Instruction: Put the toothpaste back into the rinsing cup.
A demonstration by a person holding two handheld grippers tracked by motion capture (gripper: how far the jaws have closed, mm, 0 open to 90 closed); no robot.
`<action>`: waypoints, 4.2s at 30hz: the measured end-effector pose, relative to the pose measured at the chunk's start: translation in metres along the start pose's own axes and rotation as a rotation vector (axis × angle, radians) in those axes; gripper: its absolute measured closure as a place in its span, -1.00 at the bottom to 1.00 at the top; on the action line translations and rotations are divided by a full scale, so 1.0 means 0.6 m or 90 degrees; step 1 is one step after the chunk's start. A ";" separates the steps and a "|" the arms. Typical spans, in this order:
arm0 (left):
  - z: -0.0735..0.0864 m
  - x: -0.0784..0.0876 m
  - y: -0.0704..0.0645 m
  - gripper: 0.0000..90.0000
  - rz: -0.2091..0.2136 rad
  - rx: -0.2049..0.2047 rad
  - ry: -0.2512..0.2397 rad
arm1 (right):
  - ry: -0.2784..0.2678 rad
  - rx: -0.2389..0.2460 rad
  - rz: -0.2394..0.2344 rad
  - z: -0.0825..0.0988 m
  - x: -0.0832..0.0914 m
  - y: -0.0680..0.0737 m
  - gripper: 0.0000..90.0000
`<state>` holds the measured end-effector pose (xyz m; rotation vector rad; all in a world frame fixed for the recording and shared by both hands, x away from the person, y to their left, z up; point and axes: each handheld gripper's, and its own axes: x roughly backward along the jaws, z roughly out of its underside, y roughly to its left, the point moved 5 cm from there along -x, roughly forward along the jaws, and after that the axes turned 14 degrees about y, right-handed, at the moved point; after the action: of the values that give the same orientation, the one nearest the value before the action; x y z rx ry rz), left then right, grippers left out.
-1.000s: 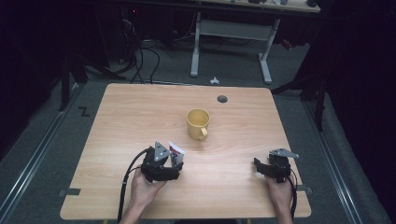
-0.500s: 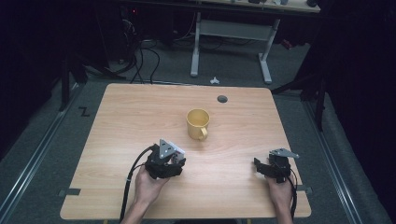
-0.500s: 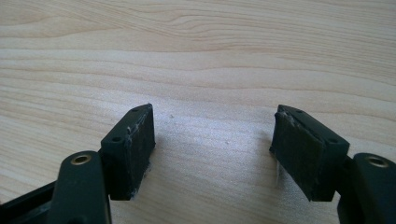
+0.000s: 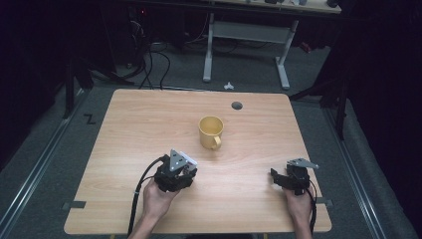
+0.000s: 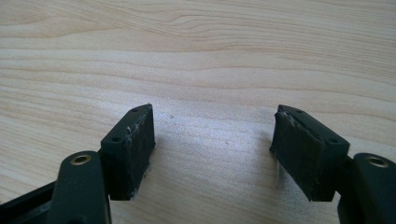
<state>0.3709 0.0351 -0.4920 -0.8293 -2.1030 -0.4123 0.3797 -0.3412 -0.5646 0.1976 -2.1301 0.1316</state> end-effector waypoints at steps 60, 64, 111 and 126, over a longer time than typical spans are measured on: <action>-0.128 0.065 0.078 0.51 0.090 0.006 -0.035 | 0.000 0.000 -0.001 0.000 0.000 0.000 -0.34; -0.144 0.071 0.087 0.51 0.088 0.008 -0.043 | 0.000 0.000 -0.001 0.000 0.000 0.000 -0.34; -0.293 0.002 0.091 0.50 0.039 0.001 -0.061 | 0.001 0.005 0.000 0.000 0.000 0.002 -0.35; -0.282 -0.046 0.088 0.49 0.034 0.007 -0.045 | 0.001 0.005 0.000 0.000 0.000 0.002 -0.35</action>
<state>0.5170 -0.0299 -0.4102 -0.9031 -2.1406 -0.3469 0.3794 -0.3402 -0.5646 0.2022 -2.1276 0.1394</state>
